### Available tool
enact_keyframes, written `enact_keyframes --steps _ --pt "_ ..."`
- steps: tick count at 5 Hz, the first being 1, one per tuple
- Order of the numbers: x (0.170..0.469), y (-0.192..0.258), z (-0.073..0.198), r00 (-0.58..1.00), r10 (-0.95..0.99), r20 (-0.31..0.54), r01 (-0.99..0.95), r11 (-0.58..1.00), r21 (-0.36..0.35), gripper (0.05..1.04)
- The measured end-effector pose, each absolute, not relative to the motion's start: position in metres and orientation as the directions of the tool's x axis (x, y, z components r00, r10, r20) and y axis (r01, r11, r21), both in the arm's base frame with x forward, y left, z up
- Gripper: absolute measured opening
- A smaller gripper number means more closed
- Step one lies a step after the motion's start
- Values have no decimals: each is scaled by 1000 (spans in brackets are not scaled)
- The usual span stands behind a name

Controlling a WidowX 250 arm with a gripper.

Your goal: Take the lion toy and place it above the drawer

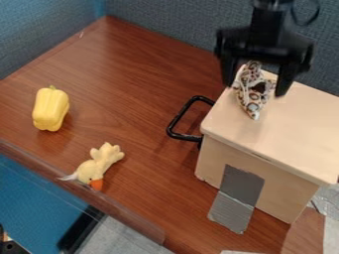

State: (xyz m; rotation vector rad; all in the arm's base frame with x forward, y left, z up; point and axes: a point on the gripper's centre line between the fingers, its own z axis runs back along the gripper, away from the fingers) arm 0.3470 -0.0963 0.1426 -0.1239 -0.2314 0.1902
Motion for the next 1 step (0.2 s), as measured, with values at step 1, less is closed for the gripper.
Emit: enact_keyframes --steps 1 --pt "338 -77 182 931 261 256 -217 958 -186 1003"
